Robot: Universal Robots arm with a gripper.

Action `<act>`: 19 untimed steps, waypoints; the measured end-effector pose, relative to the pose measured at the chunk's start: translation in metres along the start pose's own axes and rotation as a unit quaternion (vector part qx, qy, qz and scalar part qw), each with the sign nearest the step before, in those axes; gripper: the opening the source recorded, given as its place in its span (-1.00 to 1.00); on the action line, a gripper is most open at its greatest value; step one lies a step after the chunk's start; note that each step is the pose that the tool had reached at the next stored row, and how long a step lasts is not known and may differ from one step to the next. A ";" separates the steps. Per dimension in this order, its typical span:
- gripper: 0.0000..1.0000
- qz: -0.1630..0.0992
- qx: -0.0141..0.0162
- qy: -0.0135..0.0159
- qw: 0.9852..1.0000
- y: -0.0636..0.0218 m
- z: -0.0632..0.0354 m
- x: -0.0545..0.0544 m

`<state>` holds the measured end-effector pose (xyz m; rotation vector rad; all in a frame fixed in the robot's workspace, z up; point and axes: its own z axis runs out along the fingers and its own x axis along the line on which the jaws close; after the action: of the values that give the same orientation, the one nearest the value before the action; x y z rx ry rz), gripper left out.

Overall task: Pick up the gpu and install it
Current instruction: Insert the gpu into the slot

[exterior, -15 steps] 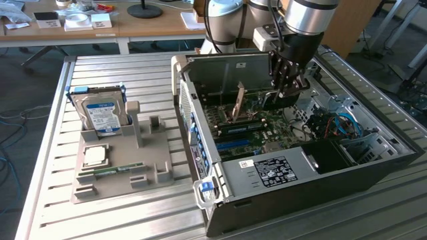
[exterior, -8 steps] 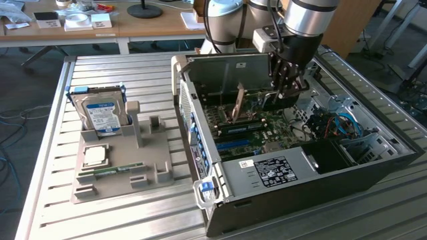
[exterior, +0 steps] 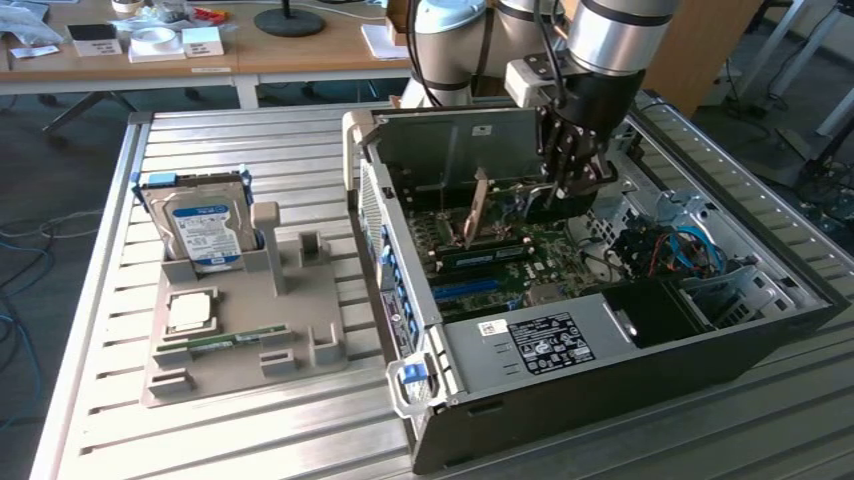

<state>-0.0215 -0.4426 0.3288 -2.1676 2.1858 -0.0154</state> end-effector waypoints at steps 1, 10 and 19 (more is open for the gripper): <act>-0.46 0.000 0.000 0.000 1.000 0.0000 0.0006 0.000; -0.46 0.000 0.002 0.000 1.000 0.0009 0.0064 0.000; -0.46 0.000 0.003 0.000 1.000 0.0029 0.0115 0.001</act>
<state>-0.0239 -0.4433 0.3171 -2.1646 2.1821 -0.0232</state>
